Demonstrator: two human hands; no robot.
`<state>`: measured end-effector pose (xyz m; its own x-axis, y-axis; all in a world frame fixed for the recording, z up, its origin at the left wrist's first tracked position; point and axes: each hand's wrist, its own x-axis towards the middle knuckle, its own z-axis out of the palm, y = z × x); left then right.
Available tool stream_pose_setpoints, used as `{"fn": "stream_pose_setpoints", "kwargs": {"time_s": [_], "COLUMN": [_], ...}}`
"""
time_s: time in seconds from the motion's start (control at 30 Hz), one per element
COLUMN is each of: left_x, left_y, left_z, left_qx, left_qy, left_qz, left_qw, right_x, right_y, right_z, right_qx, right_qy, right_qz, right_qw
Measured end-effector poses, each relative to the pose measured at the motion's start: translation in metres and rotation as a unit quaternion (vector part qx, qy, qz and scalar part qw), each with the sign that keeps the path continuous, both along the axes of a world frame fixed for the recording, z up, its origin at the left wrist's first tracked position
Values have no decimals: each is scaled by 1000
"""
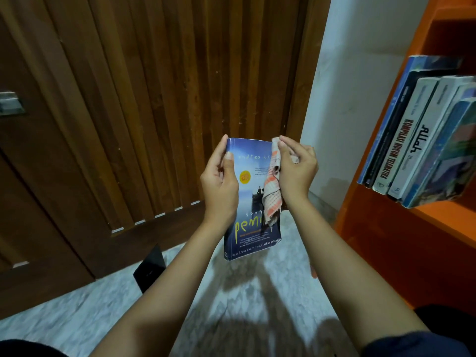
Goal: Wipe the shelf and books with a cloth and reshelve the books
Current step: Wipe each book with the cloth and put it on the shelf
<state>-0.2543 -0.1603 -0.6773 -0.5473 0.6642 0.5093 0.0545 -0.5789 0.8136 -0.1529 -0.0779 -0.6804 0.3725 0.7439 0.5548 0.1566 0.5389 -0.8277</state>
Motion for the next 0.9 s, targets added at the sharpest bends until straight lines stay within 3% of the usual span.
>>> {"fn": "stream_pose_setpoints", "kwargs": {"time_s": [0.13,0.23,0.33,0.57,0.67,0.77,0.9], "left_x": [5,8,6,-3,-9,-21,-39], "left_y": [5,11,17,26,31,33,32], "left_z": [0,1,5,3,-1,-2,4], "left_qx": [-12,-24,-23,-30,-61,-72,-57], "left_qy": [-3,-1,-28,-94,-123,-147,-188], "left_qz": [-10,-19,-13,2,20,36,83], "left_qw": [1000,1000,999,995,990,986,977], "right_x": [4,-10,-10,6,-21,-27,-8], "right_y": [-1,-24,-31,-10,-38,-48,-29], "right_z": [-2,3,0,-26,-35,-49,-67], "right_qx": [-49,36,114,-15,59,112,-7], "right_qy": [55,10,-73,3,-78,-169,-75], "right_qz": [14,53,28,-8,89,104,25], "right_qw": [997,998,990,1000,991,974,997]}}
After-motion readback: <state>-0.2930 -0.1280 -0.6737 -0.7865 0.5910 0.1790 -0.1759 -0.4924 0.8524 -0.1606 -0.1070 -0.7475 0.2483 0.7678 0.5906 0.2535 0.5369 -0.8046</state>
